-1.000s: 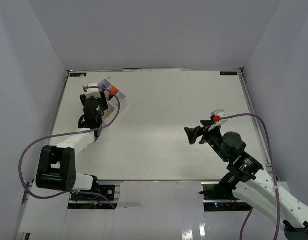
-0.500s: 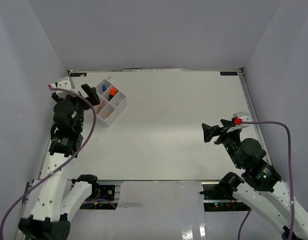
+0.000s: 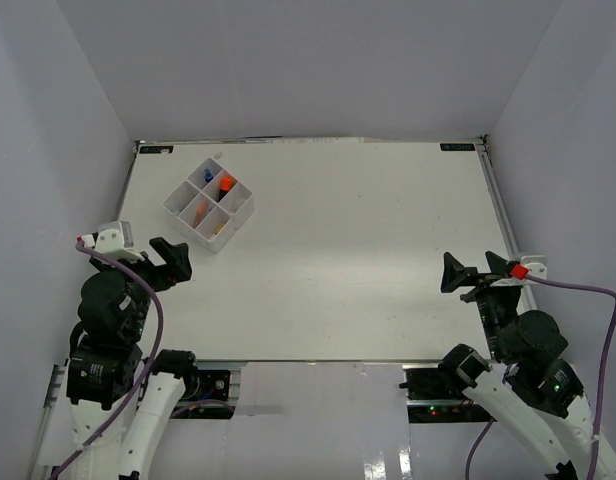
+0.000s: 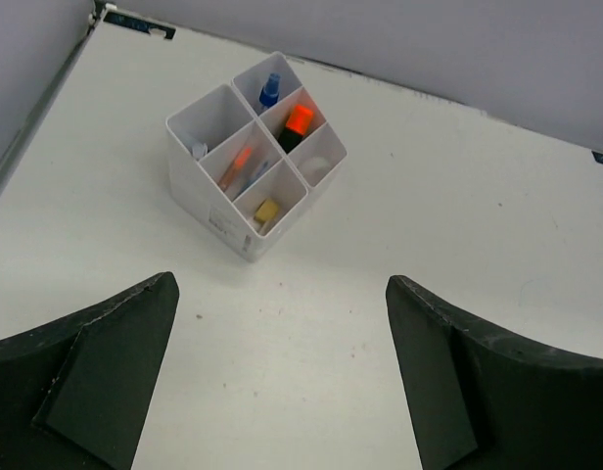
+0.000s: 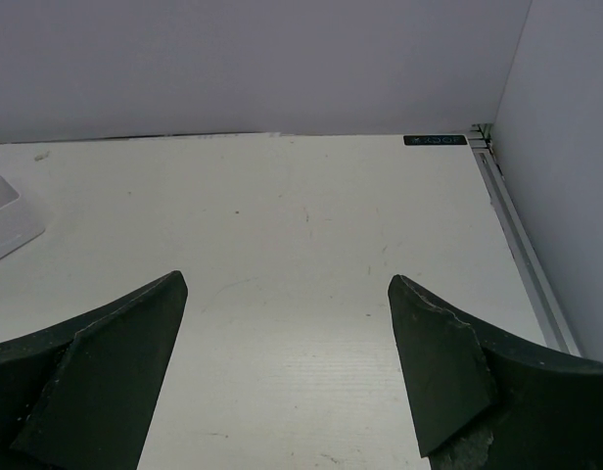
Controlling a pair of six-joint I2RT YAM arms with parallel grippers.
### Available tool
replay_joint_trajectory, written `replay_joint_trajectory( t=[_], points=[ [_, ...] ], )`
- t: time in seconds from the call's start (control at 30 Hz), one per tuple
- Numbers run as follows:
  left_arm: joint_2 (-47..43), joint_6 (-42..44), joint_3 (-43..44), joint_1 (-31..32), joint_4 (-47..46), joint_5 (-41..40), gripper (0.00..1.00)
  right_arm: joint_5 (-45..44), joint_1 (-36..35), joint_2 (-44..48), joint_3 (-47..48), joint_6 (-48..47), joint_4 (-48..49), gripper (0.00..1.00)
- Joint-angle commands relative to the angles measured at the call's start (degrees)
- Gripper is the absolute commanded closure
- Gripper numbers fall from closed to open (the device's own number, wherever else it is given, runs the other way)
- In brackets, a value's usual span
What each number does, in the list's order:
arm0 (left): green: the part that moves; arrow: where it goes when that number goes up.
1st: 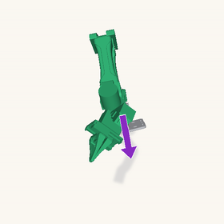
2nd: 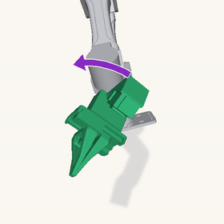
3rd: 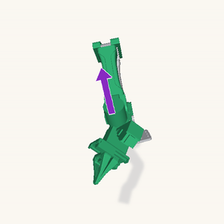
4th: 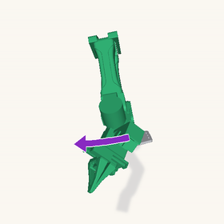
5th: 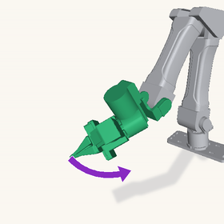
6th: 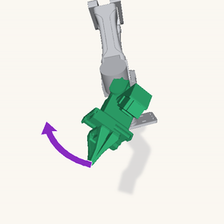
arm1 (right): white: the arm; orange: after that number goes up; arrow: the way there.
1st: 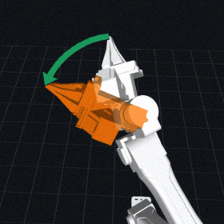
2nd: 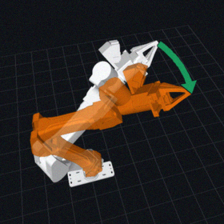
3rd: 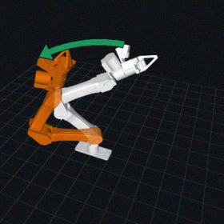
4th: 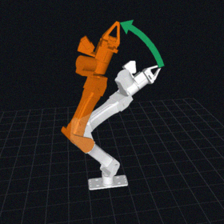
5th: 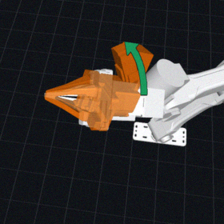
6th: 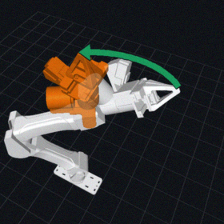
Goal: Sort the stationery into containers
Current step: Reset both arms
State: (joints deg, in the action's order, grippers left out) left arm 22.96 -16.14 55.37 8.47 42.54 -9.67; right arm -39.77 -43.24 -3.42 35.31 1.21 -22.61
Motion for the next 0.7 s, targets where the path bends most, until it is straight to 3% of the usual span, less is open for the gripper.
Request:
replay_joint_trajectory(
  t=[0.0, 0.67],
  points=[
    [-1.86, -2.05, -0.62, 0.41, 5.0, -0.87, 0.02, -2.07, 0.09, 1.66, -0.68, -0.95, 0.46, 0.1],
    [-3.19, -4.43, -0.53, 2.34, 5.88, -4.04, 0.02, -1.63, 0.09, -1.68, 0.02, -0.95, 0.46, 0.1]
  ],
)
